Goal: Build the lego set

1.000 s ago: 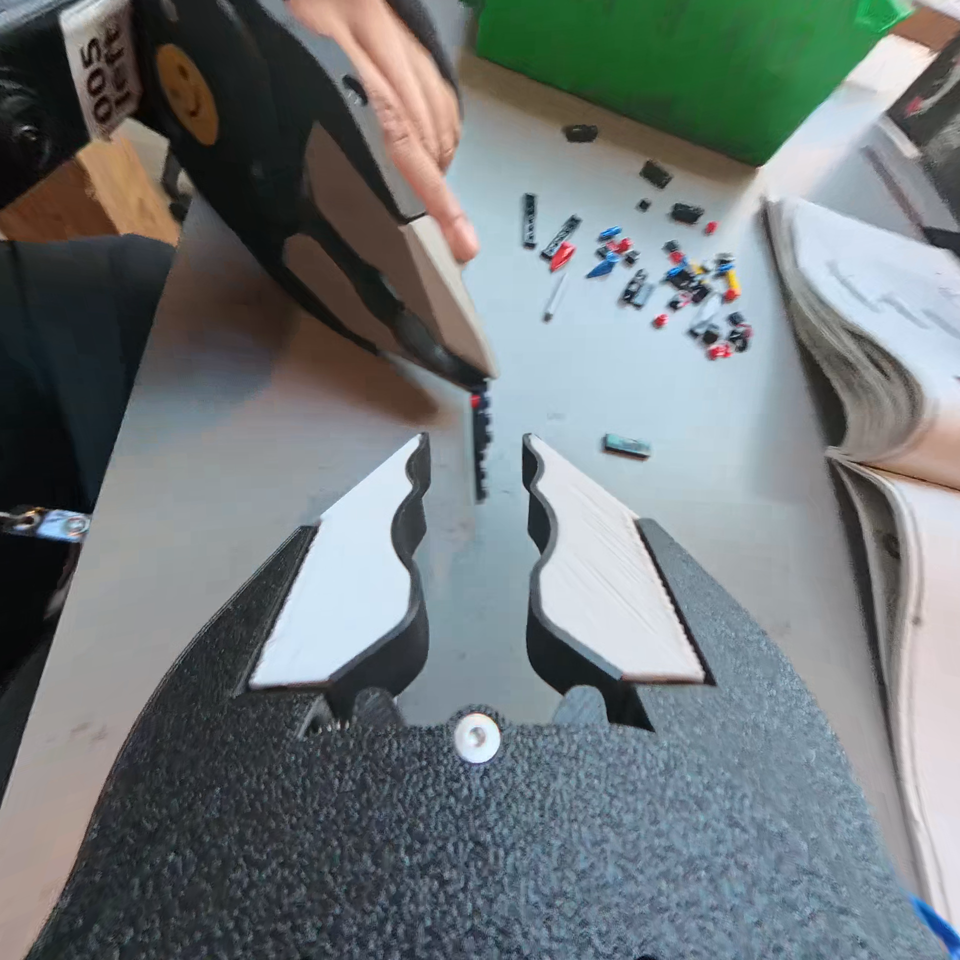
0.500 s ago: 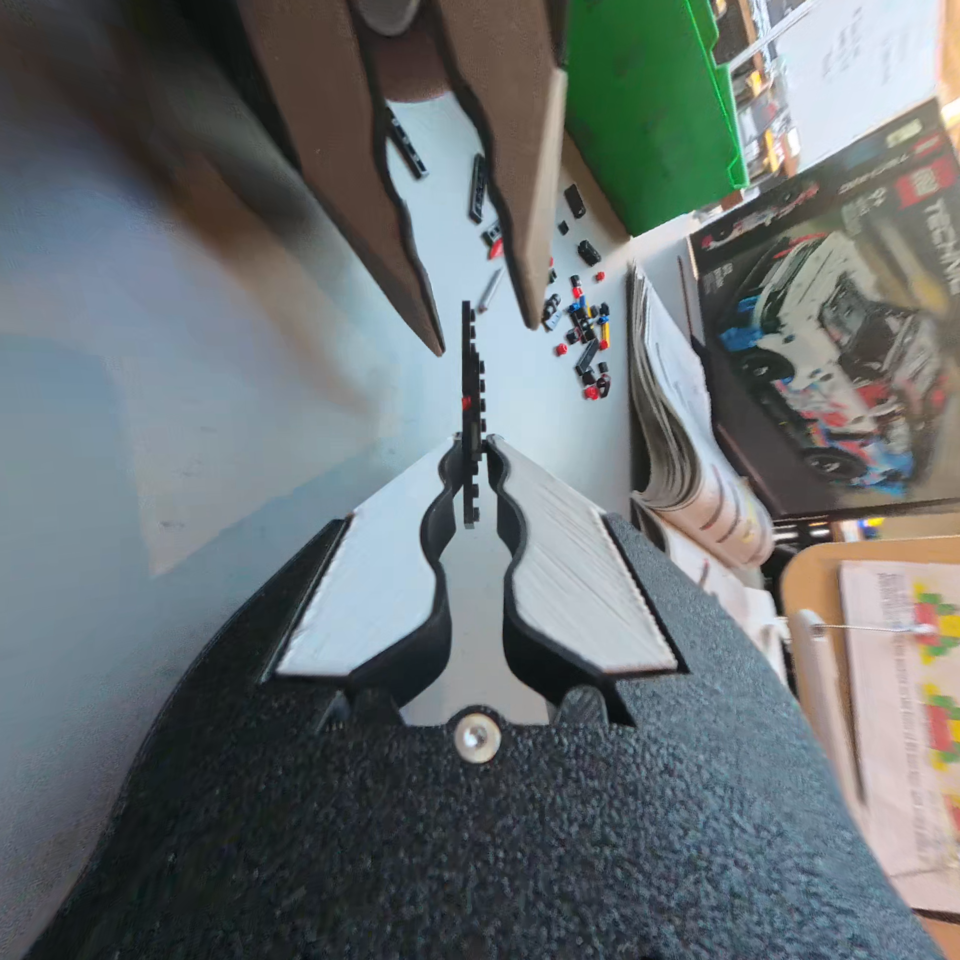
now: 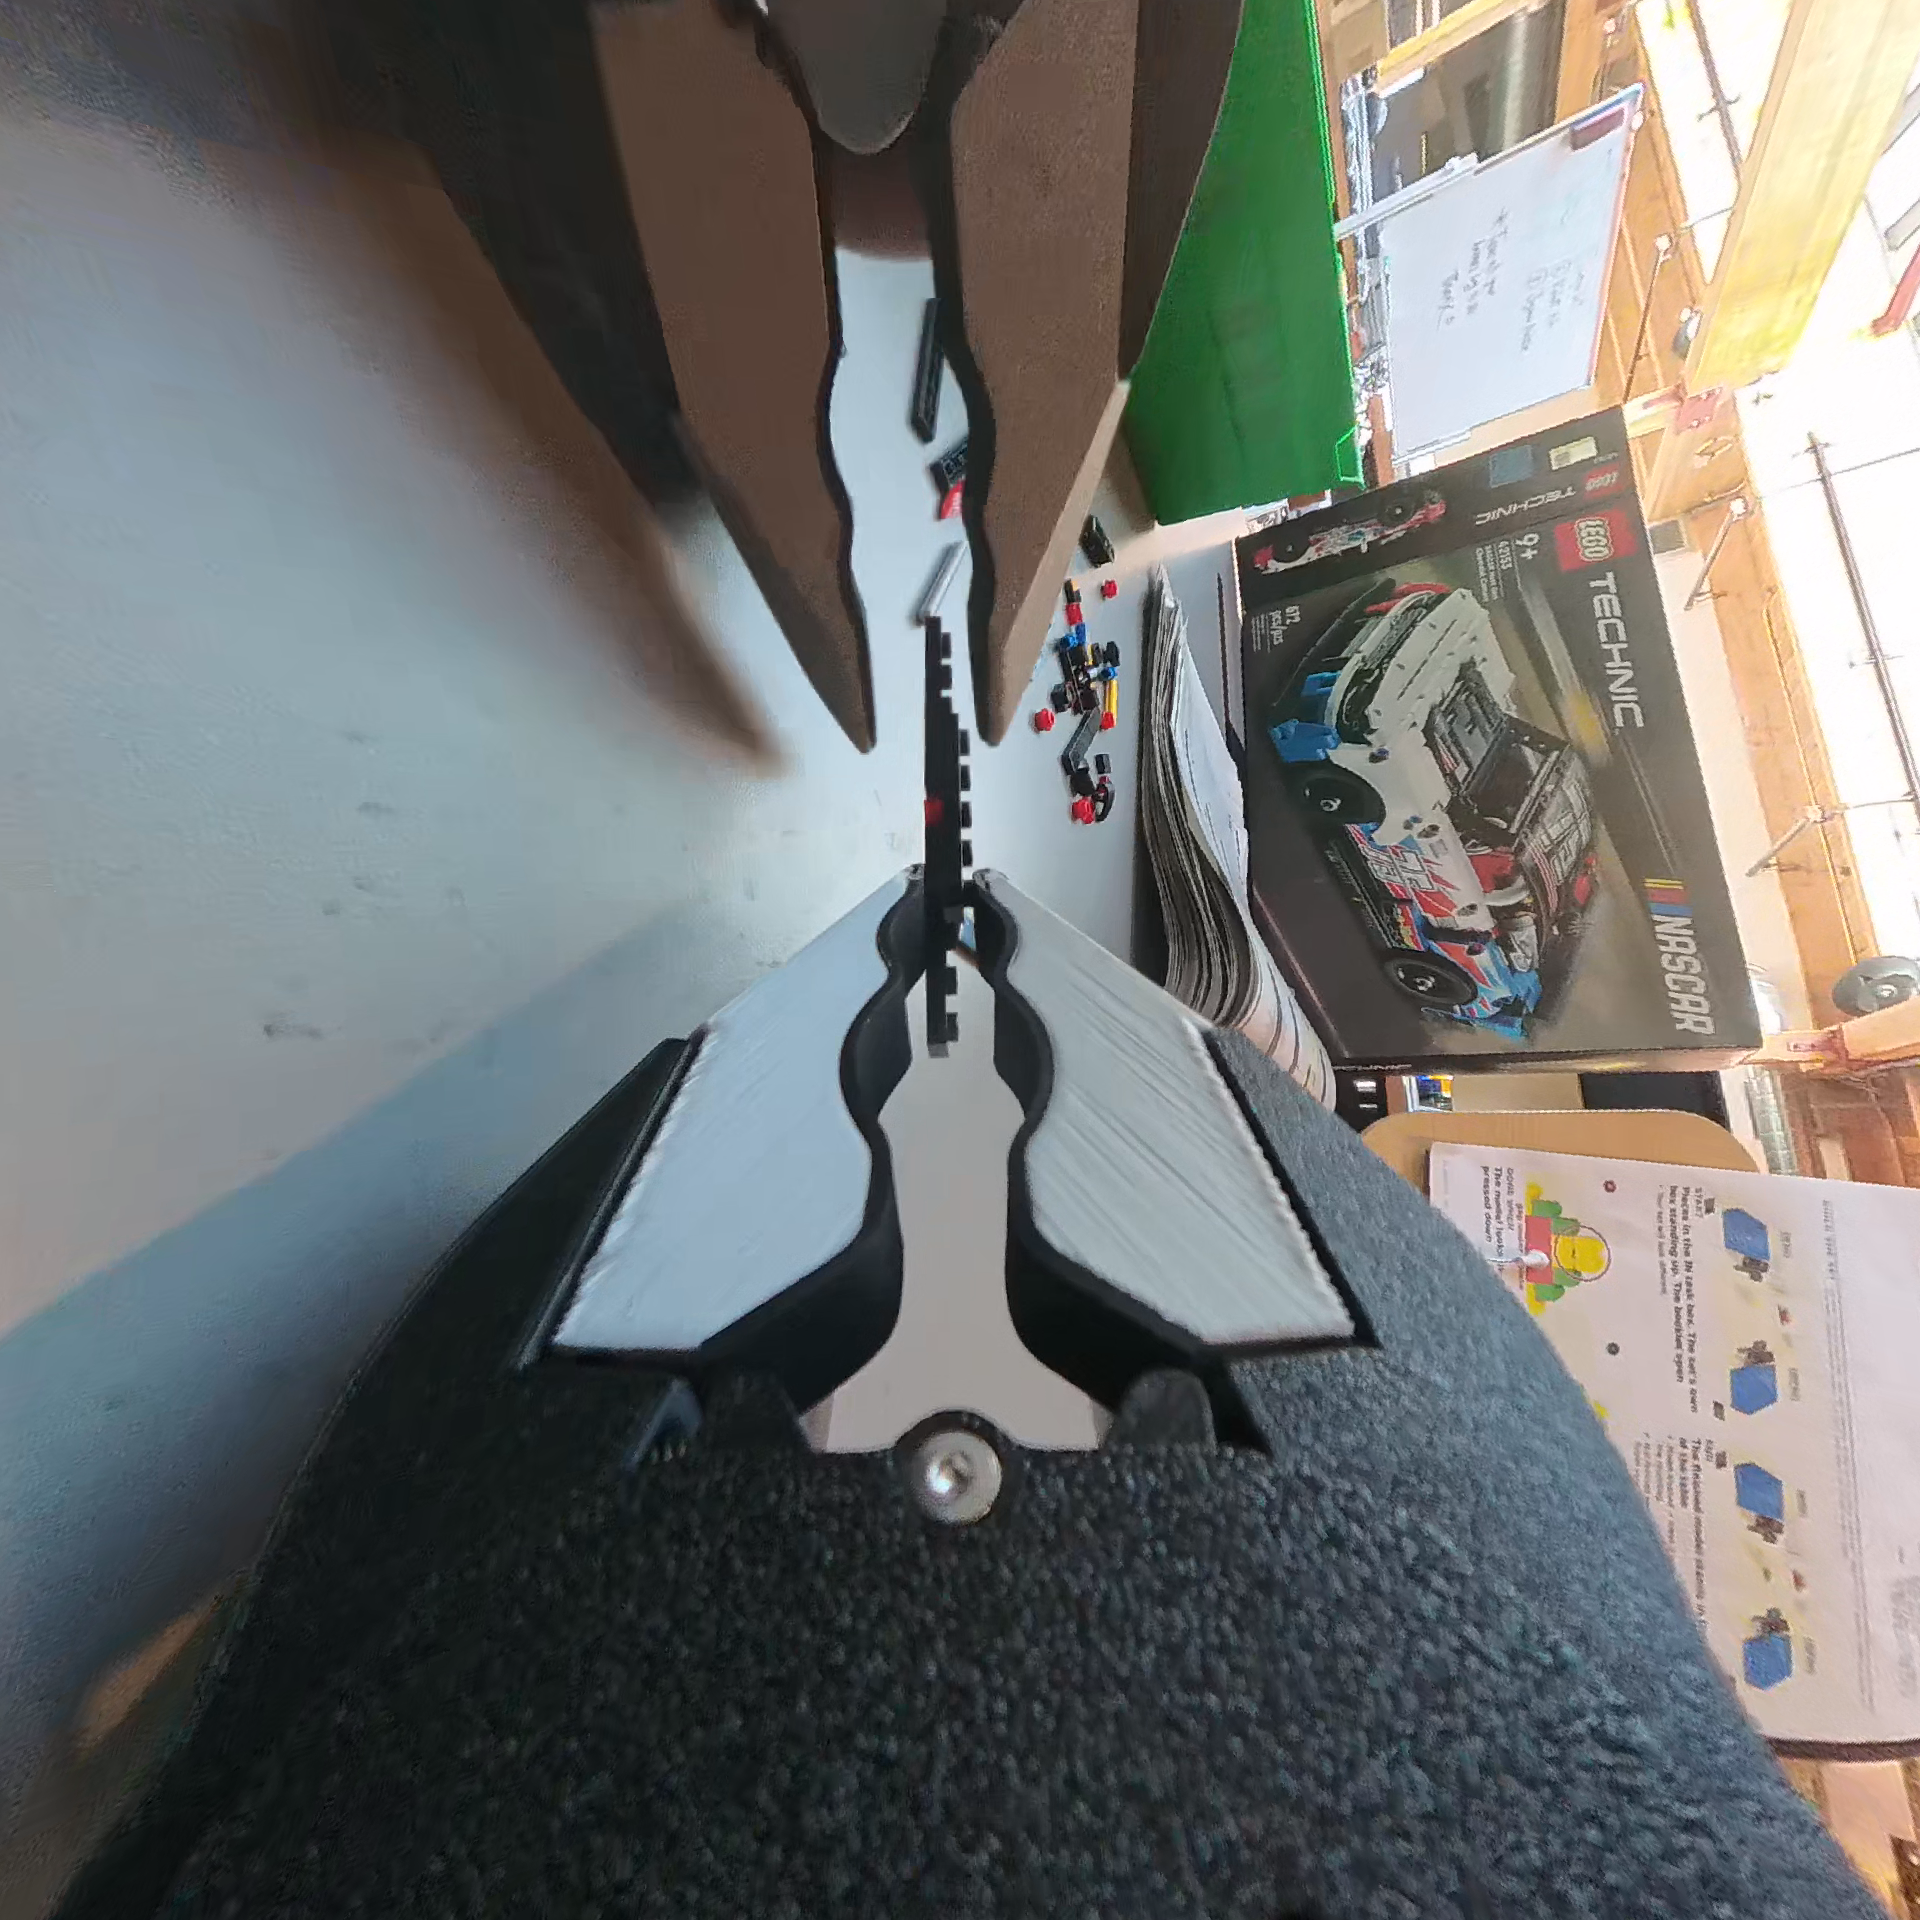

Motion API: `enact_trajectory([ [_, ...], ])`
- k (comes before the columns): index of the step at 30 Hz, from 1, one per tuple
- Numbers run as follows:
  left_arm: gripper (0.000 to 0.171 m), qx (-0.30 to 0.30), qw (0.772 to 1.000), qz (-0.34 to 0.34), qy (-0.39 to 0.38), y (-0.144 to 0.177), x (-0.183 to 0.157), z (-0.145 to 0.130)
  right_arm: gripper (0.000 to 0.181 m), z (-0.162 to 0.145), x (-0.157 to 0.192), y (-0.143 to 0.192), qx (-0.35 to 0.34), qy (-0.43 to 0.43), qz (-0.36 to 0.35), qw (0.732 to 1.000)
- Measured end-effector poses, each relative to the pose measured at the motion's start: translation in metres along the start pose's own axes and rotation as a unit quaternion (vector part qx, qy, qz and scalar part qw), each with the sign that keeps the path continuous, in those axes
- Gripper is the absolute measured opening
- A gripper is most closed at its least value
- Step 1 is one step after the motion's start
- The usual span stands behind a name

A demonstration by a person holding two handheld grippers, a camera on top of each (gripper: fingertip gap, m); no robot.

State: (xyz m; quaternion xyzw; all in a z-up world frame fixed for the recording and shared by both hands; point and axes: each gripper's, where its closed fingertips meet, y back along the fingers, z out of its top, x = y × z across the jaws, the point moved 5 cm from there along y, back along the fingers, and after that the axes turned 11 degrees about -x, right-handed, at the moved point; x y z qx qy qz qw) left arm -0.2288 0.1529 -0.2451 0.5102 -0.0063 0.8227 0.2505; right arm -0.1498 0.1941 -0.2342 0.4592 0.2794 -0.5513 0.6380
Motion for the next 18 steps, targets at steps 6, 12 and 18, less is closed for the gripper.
enact_trajectory([
  [6,0.003,0.001,0.999,0.017,-0.033,0.0011,0.0046,-0.0009,0.008,-0.0007,-0.0022,-0.0009,-0.009,-0.011,0.001,1.000],
  [12,0.002,0.009,0.997,0.027,-0.075,-0.0020,0.0030,0.0012,0.008,-0.0063,-0.0042,0.0002,-0.009,-0.037,0.008,0.999],
  [18,0.003,-0.002,0.997,0.039,-0.068,-0.0026,0.0066,0.0036,0.007,-0.0059,-0.0062,0.0035,-0.018,-0.040,0.005,0.999],
])
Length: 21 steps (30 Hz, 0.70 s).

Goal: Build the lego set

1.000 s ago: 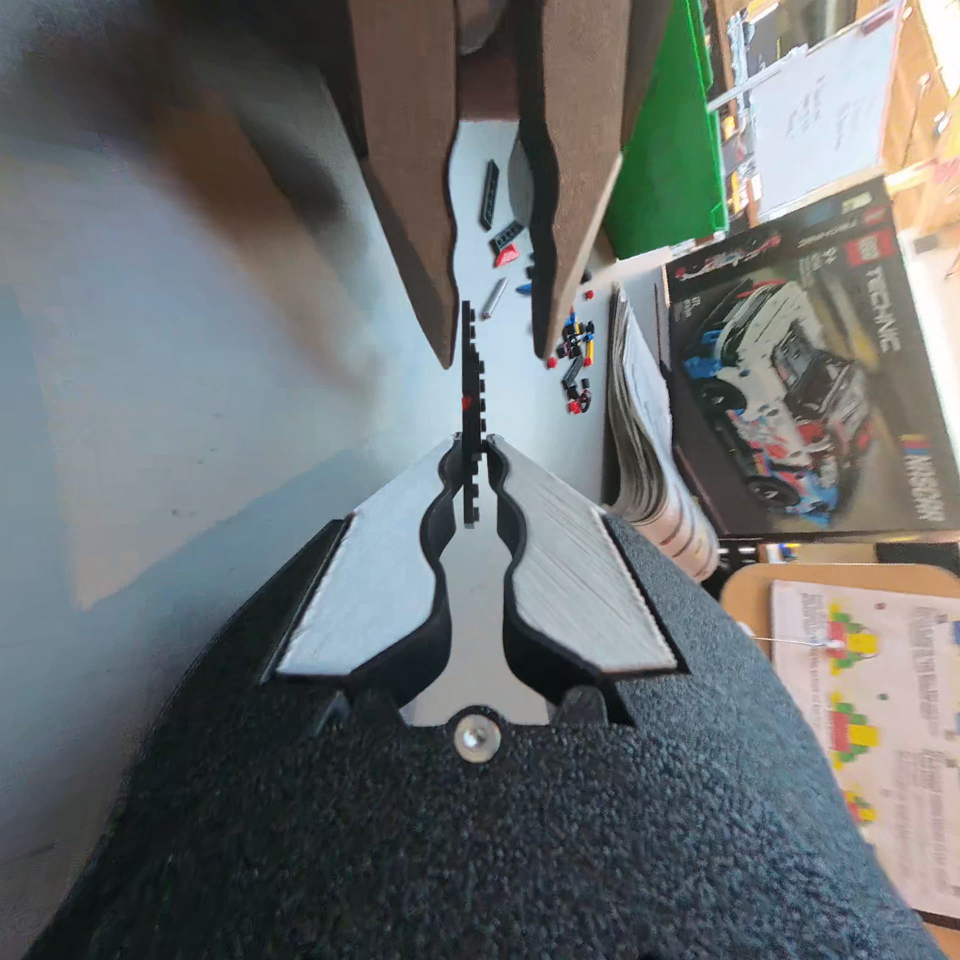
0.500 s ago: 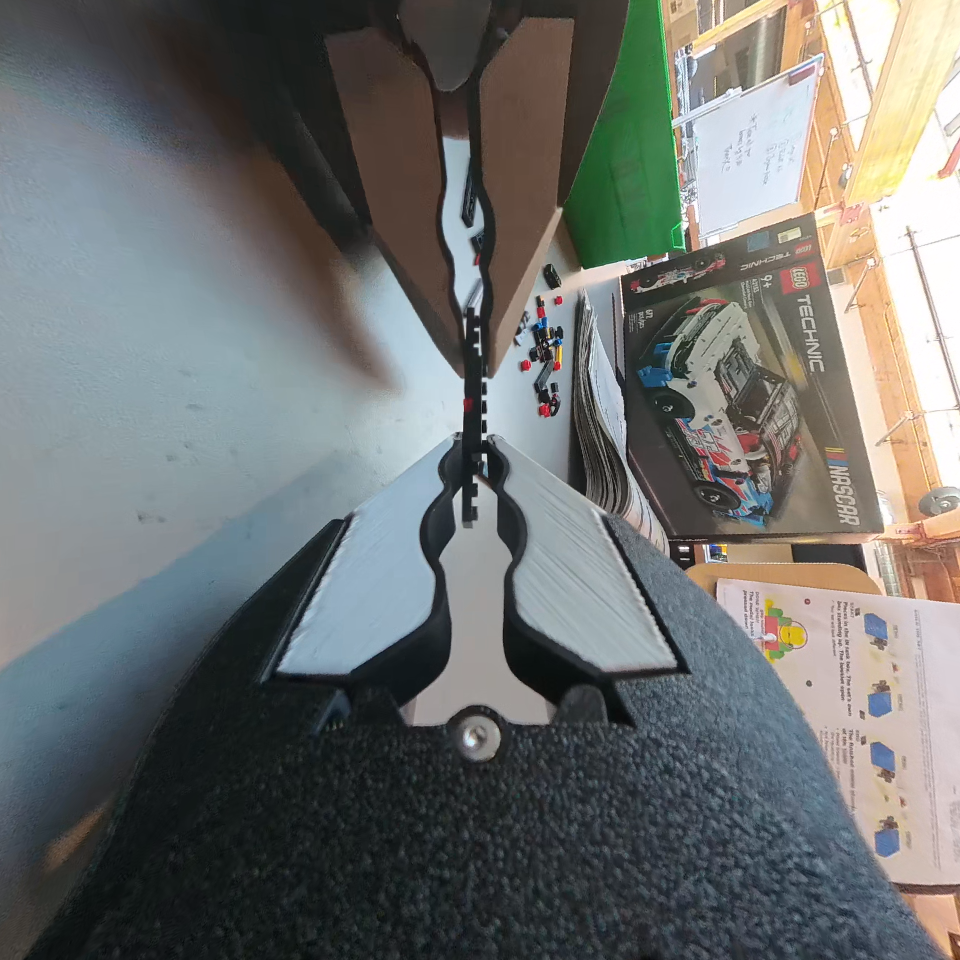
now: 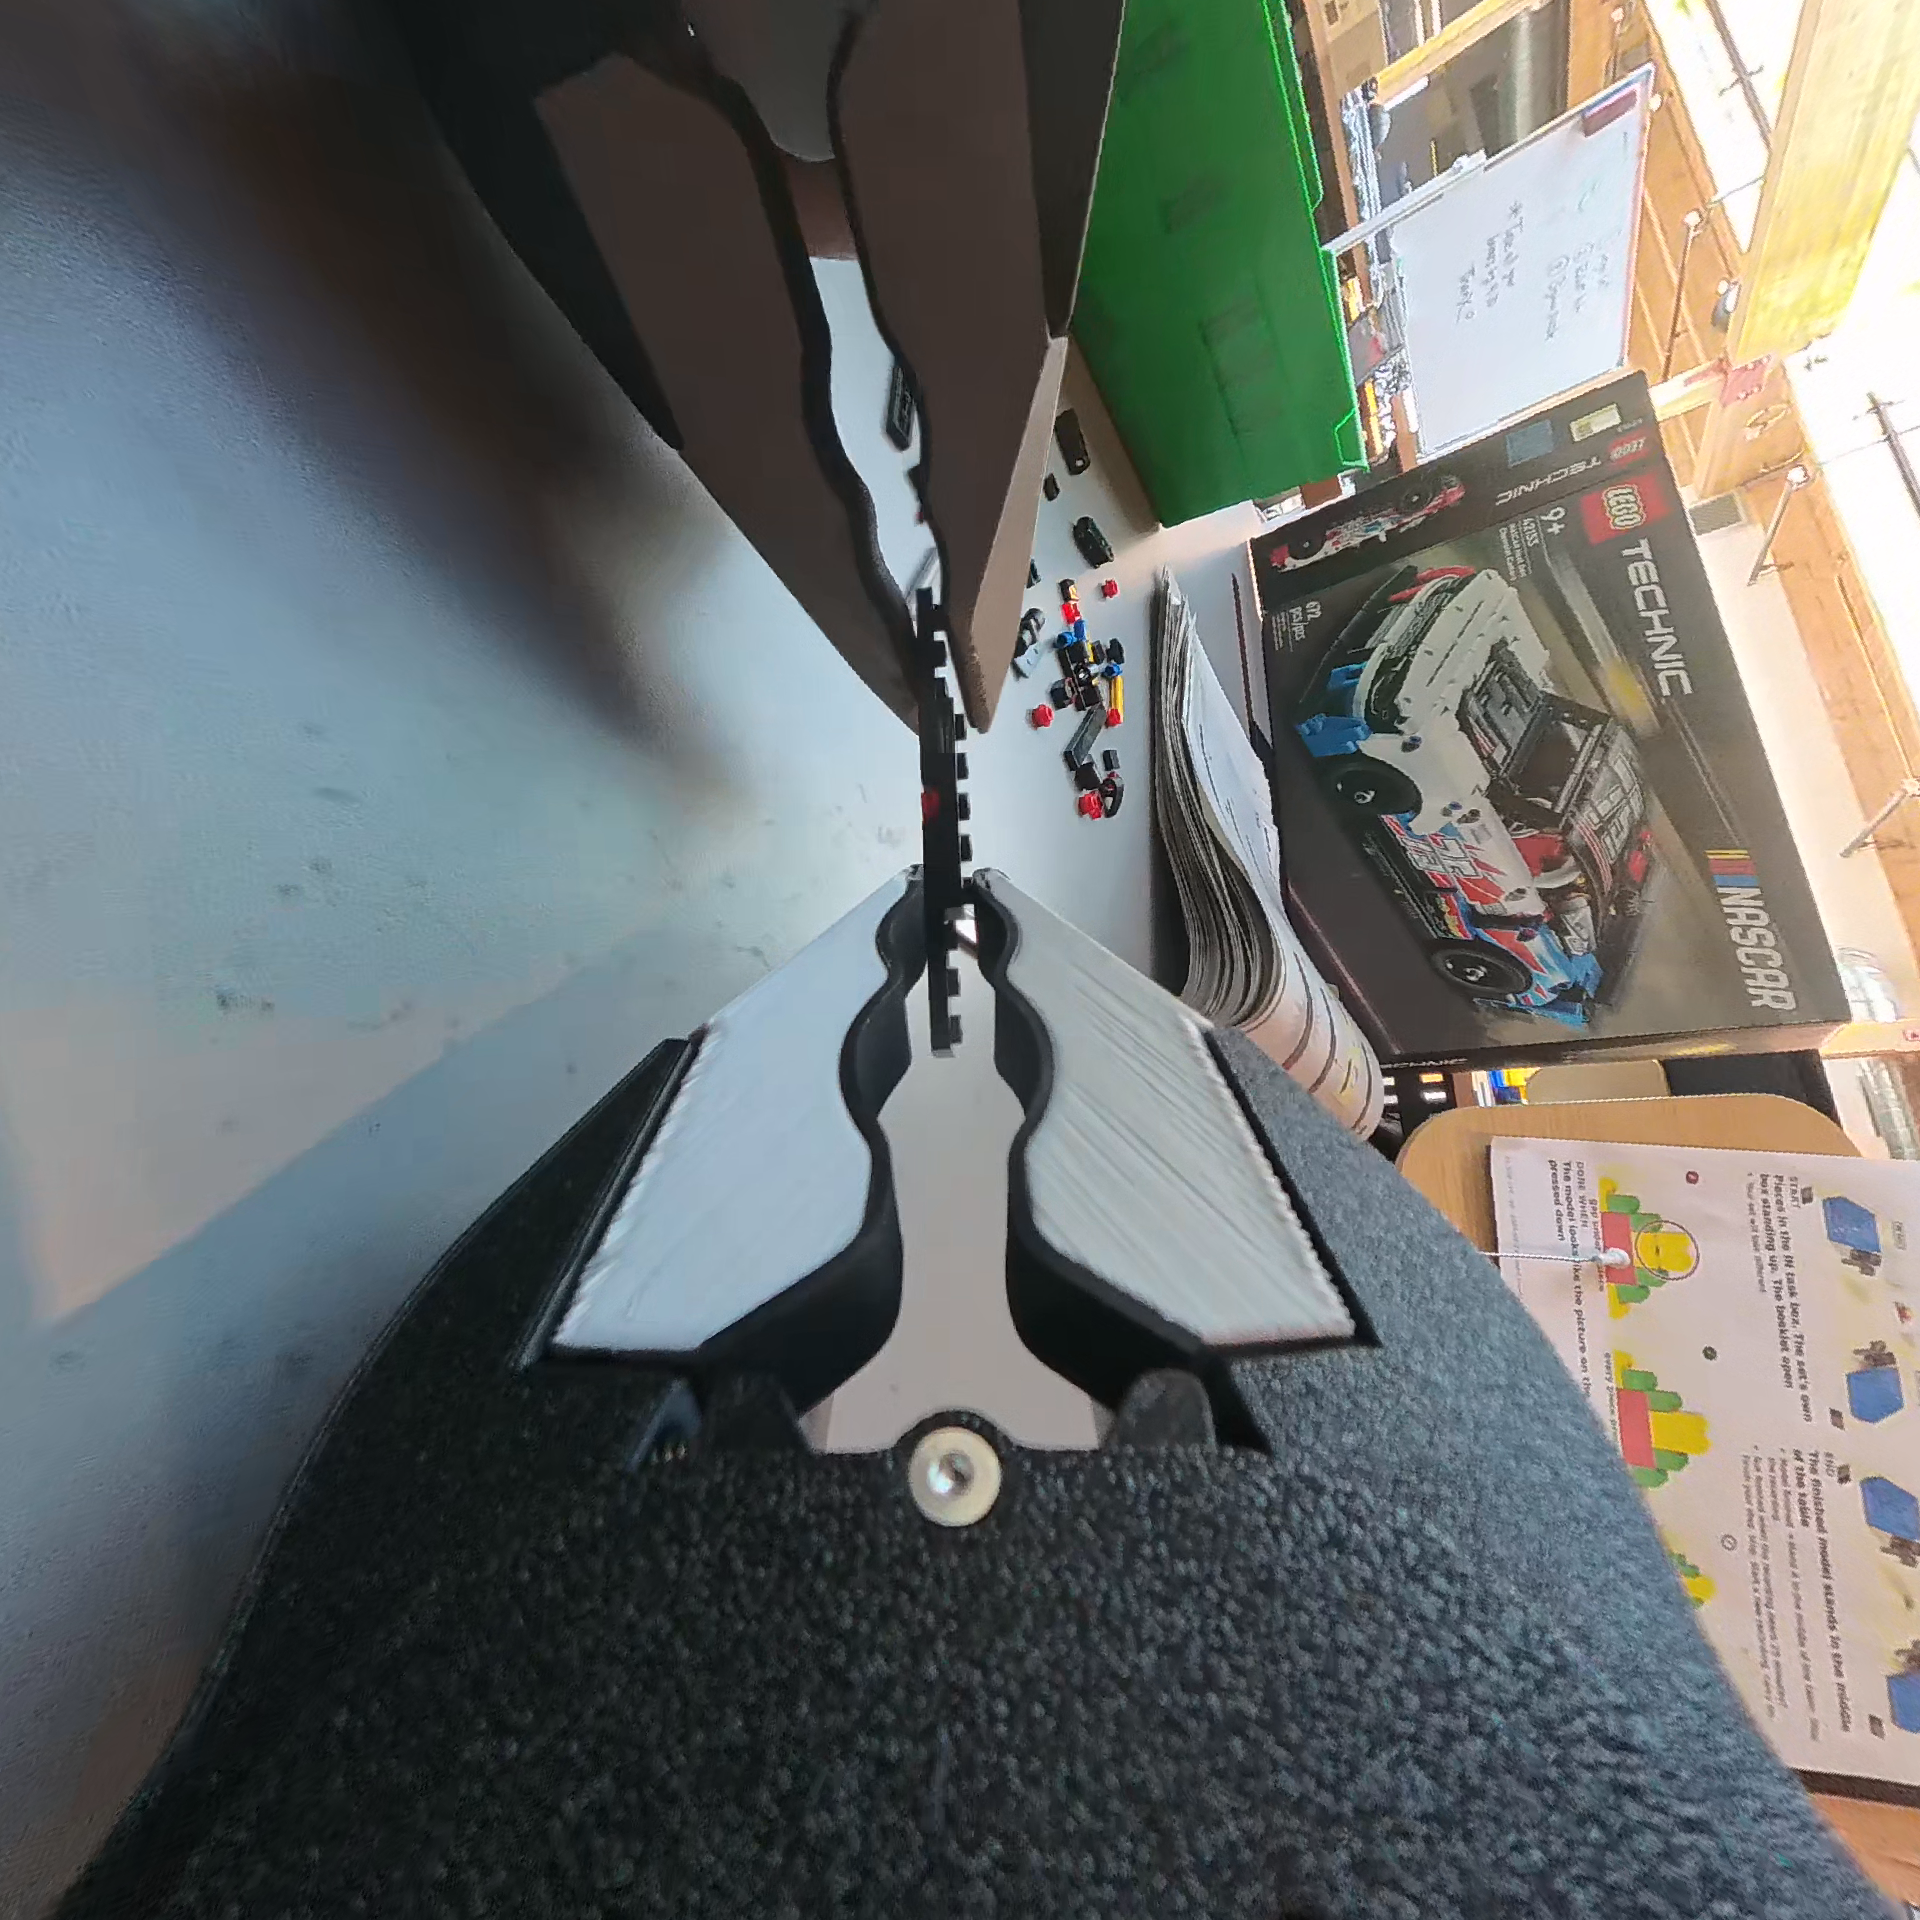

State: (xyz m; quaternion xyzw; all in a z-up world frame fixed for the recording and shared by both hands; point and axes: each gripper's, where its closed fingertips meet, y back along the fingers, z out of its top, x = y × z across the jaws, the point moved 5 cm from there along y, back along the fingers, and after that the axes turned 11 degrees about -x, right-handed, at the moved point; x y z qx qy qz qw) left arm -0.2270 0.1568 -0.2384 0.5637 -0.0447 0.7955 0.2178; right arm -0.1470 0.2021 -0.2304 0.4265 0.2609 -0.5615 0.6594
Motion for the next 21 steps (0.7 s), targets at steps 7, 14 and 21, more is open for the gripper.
enact_trajectory([
  [7,0.004,-0.002,1.000,0.017,0.021,-0.001,0.005,-0.003,0.007,-0.002,-0.003,0.000,0.002,-0.007,-0.010,1.000],
  [14,0.008,-0.001,0.998,0.028,0.054,0.000,0.010,-0.008,0.007,-0.006,-0.006,-0.001,0.001,-0.017,-0.018,1.000],
  [21,0.010,-0.012,0.997,0.034,0.064,0.002,0.012,-0.005,0.007,-0.003,-0.006,0.000,-0.004,0.001,-0.028,1.000],
])
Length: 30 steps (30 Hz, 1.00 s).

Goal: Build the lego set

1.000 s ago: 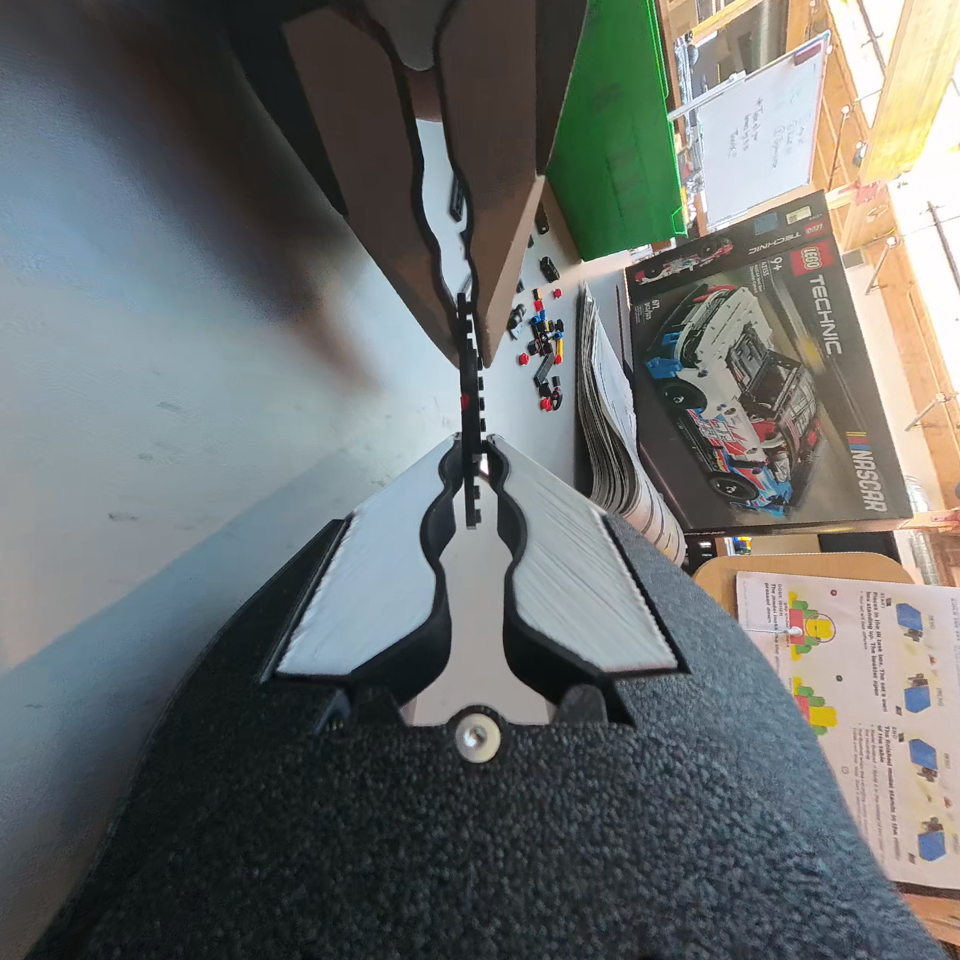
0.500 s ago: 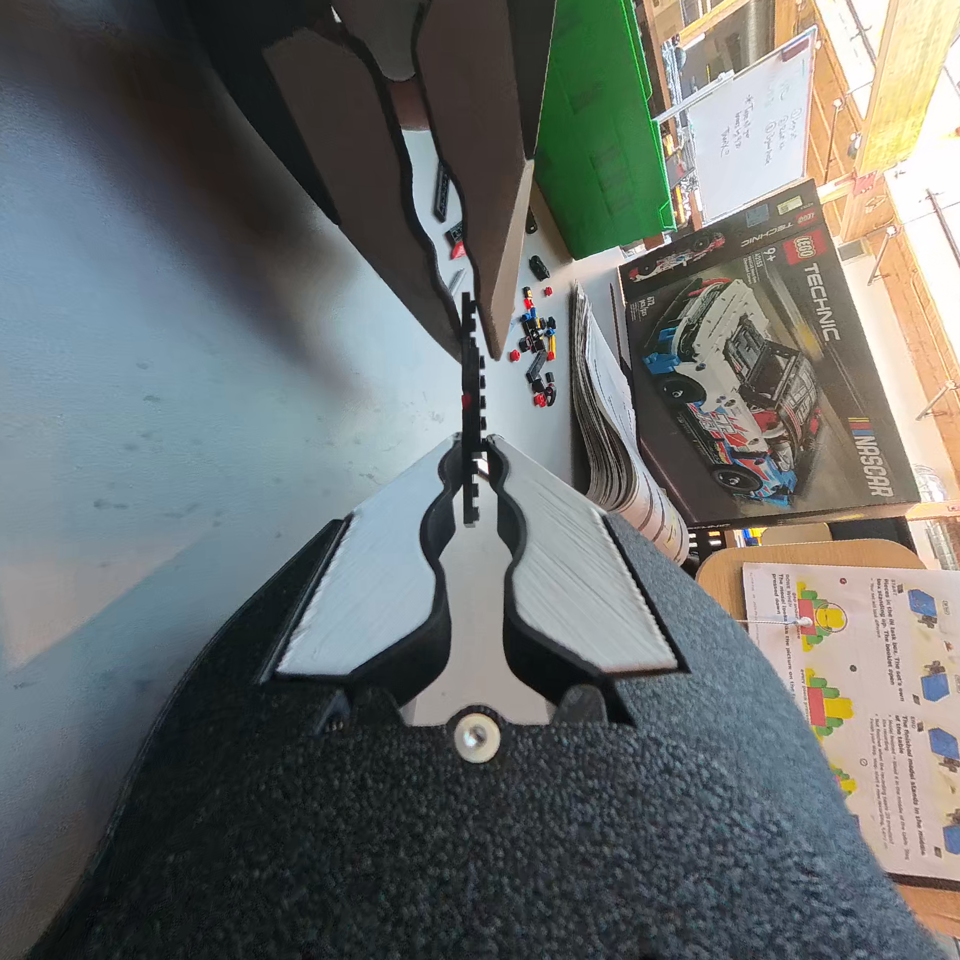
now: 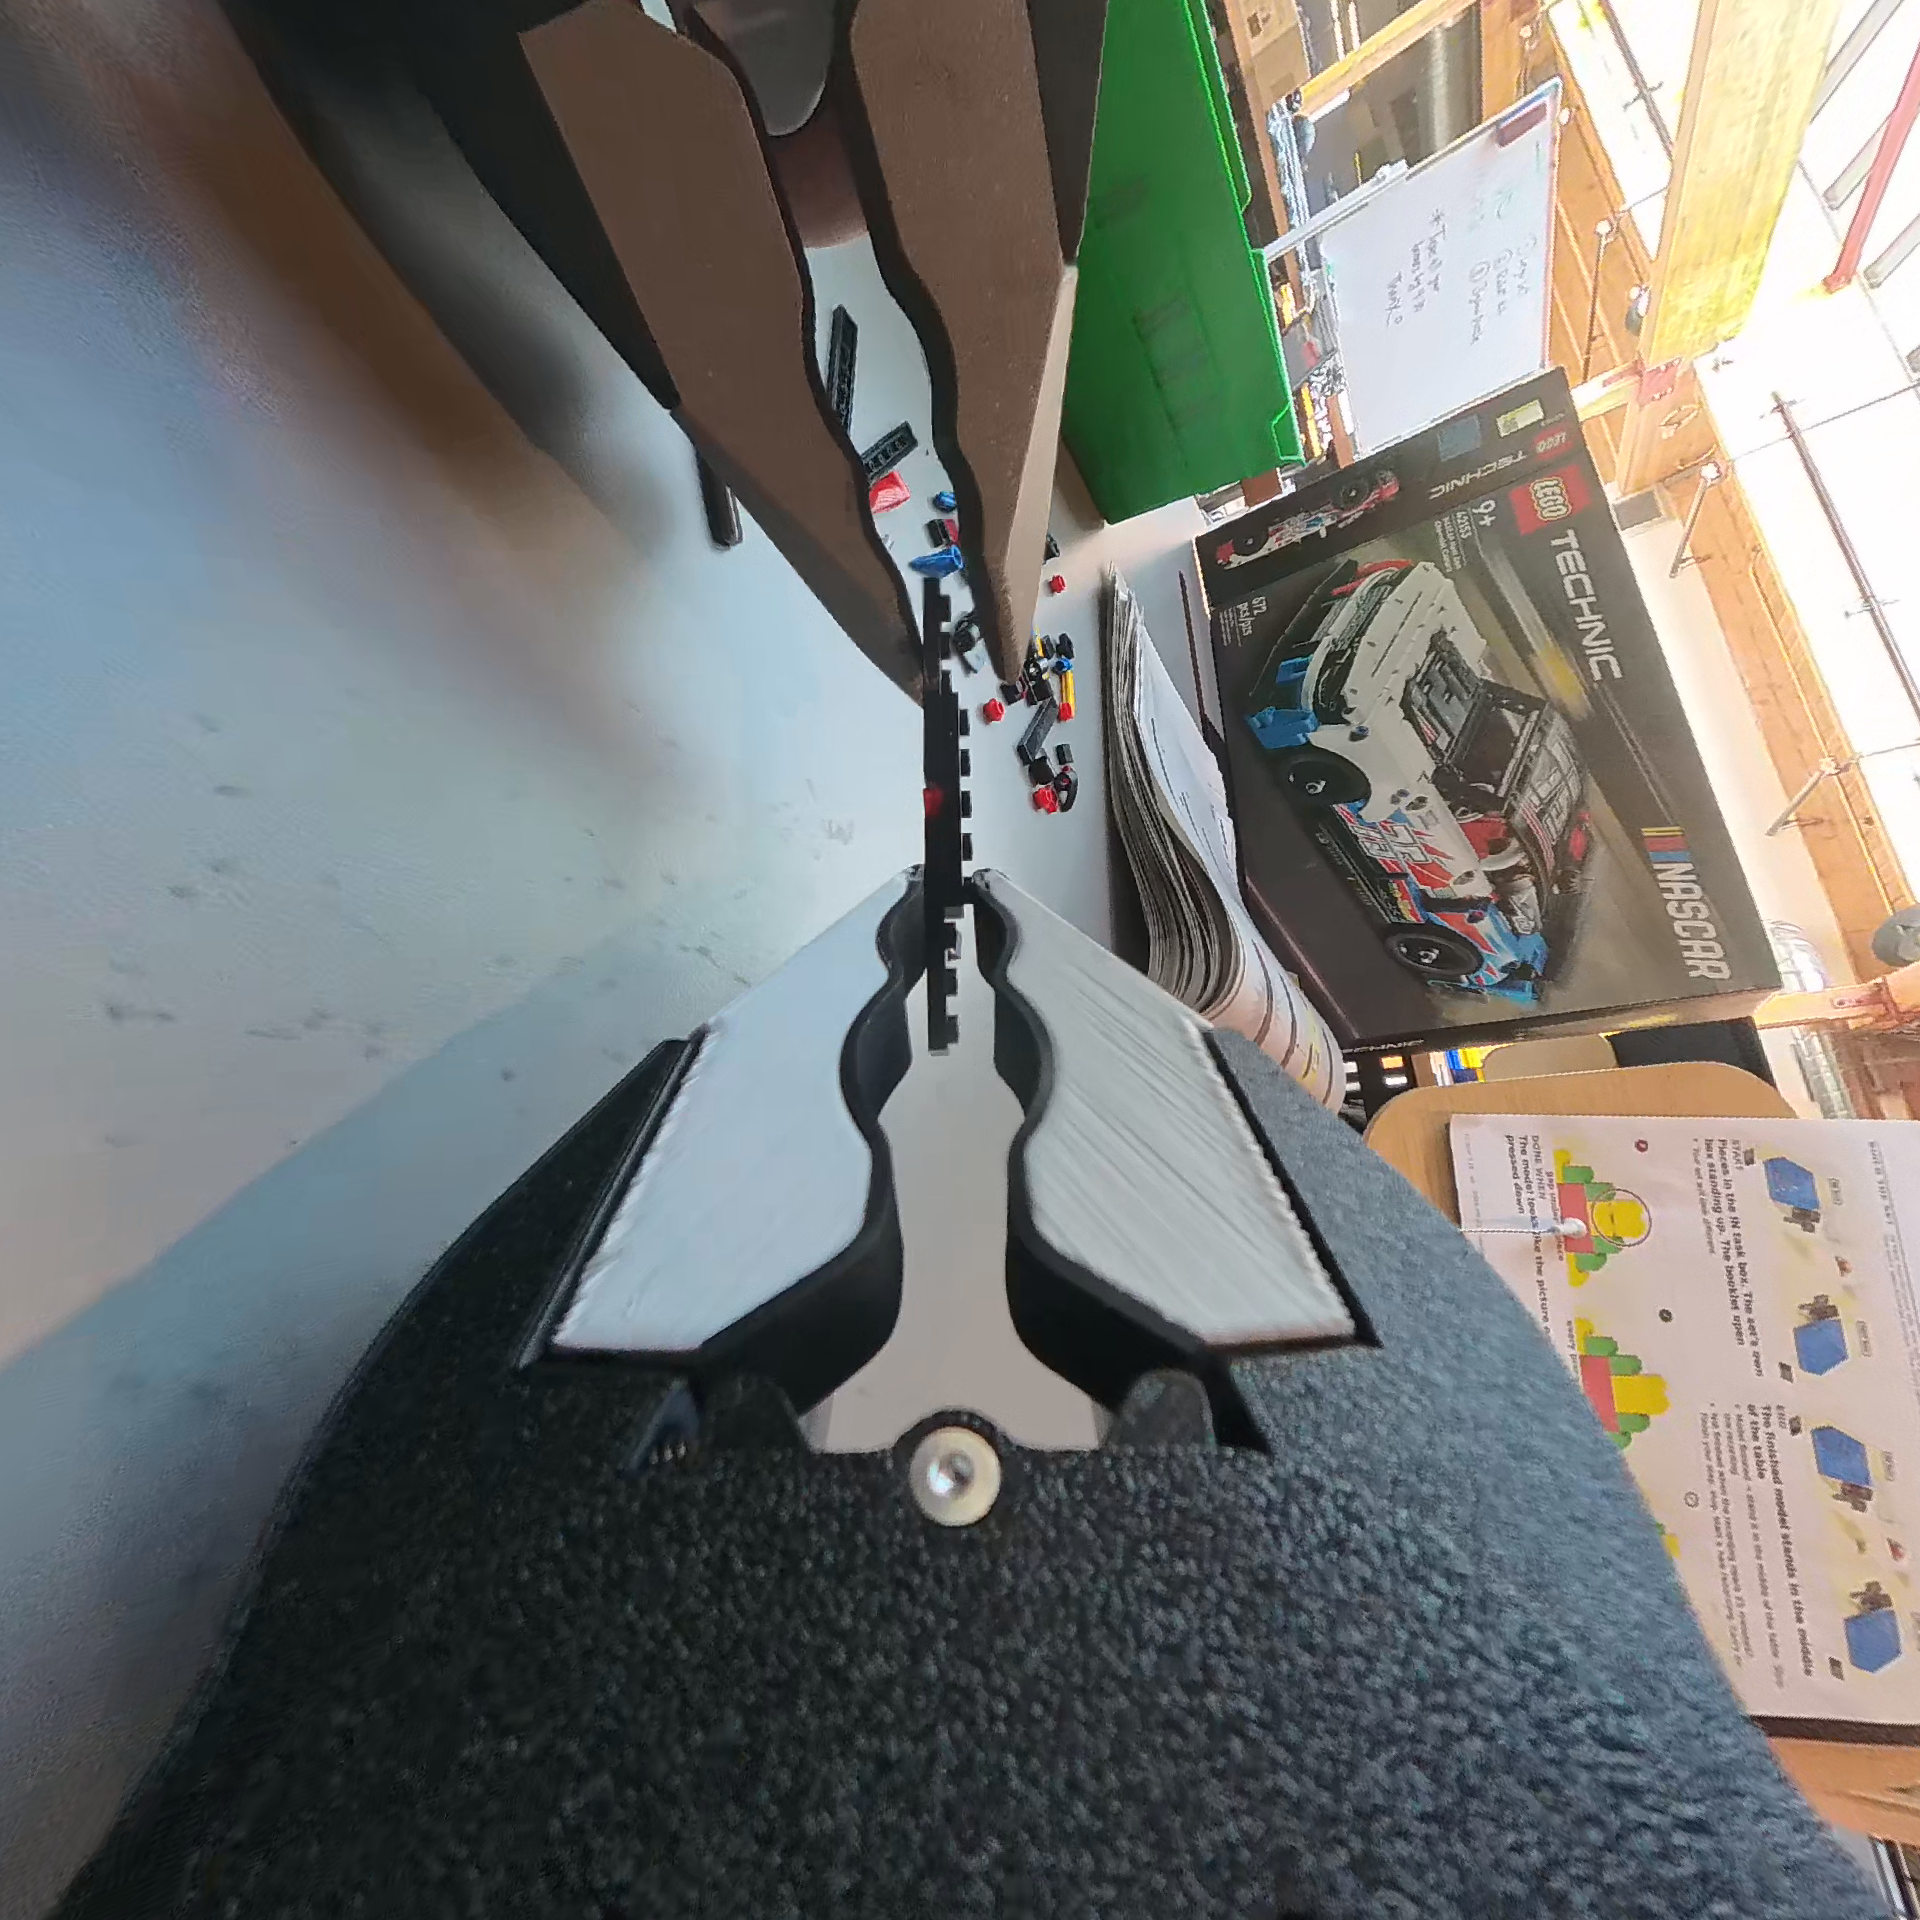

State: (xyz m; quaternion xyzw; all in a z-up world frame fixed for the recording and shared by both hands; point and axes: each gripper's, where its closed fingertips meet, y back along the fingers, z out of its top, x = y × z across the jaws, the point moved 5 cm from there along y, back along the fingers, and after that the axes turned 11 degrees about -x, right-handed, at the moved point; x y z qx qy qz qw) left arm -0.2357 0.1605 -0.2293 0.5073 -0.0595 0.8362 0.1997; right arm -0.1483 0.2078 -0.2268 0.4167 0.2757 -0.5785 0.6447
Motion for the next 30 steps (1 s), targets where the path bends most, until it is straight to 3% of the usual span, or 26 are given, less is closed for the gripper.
enact_trajectory([
  [9,0.005,-0.009,0.999,0.044,-0.014,0.001,0.009,0.001,0.007,0.001,-0.008,0.005,-0.018,-0.022,-0.021,0.999],
  [16,0.007,-0.007,0.998,0.050,0.031,0.001,0.014,-0.005,0.007,-0.003,-0.006,0.010,-0.006,0.014,-0.020,1.000],
  [22,0.008,-0.034,0.995,-0.039,0.090,0.008,0.013,0.015,0.007,-0.001,-0.007,0.014,-0.011,0.031,-0.027,0.999],
  [24,0.028,-0.011,0.982,-0.110,0.151,0.011,0.014,0.017,0.007,-0.001,-0.006,0.014,-0.010,0.035,-0.024,0.999],
  [26,0.033,-0.009,0.965,-0.136,0.225,0.013,0.021,0.016,0.007,0.000,-0.005,0.015,-0.010,0.048,-0.024,0.999],
  [30,0.042,-0.004,0.891,-0.211,0.402,0.012,0.014,0.021,0.007,0.003,0.000,0.014,-0.007,0.075,-0.016,0.997],
])
